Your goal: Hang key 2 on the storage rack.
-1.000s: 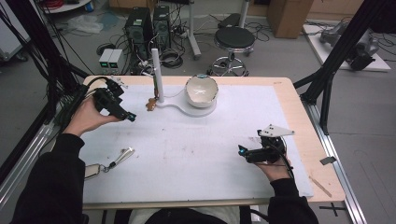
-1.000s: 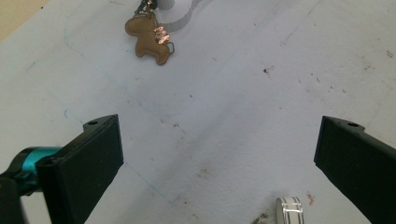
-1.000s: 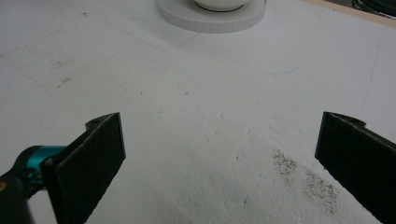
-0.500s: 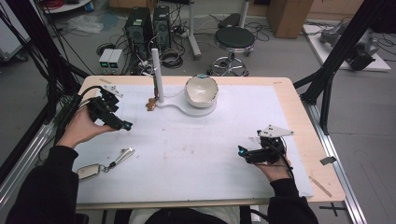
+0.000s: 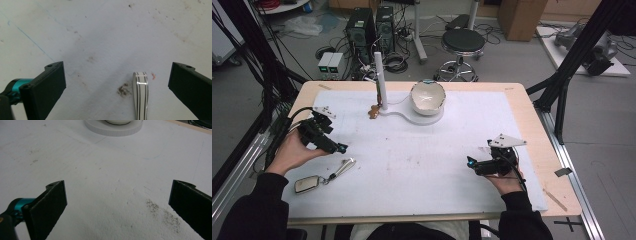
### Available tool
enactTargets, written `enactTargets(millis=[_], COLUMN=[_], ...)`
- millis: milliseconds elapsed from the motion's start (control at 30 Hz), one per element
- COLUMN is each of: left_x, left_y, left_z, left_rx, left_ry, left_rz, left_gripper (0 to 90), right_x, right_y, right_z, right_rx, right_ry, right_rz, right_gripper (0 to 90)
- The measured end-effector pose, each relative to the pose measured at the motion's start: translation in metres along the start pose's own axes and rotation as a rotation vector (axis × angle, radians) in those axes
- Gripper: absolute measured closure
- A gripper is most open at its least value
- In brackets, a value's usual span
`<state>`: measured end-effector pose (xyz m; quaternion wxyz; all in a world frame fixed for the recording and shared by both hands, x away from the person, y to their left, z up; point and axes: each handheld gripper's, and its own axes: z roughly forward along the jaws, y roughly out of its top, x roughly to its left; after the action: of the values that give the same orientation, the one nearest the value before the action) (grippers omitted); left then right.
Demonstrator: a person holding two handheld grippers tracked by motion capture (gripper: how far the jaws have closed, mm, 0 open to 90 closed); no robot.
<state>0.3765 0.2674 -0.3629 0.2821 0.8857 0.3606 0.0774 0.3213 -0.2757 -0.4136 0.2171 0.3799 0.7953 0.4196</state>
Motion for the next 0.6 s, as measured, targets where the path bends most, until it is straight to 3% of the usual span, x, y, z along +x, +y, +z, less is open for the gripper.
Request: enactTargets(millis=[600], left_x=[-0.019], left_y=[-0.047], left_z=[0.005], left_rx=[0.0], left_ry=[-0.021], left_rz=[-0.011], left_gripper=[2.4], right_x=[0.001], right_y=[-0.003], right_z=[0.0], right_rx=[0.006], right_ry=[-0.019], right_rz=[-0.011], right_gripper=[0.6])
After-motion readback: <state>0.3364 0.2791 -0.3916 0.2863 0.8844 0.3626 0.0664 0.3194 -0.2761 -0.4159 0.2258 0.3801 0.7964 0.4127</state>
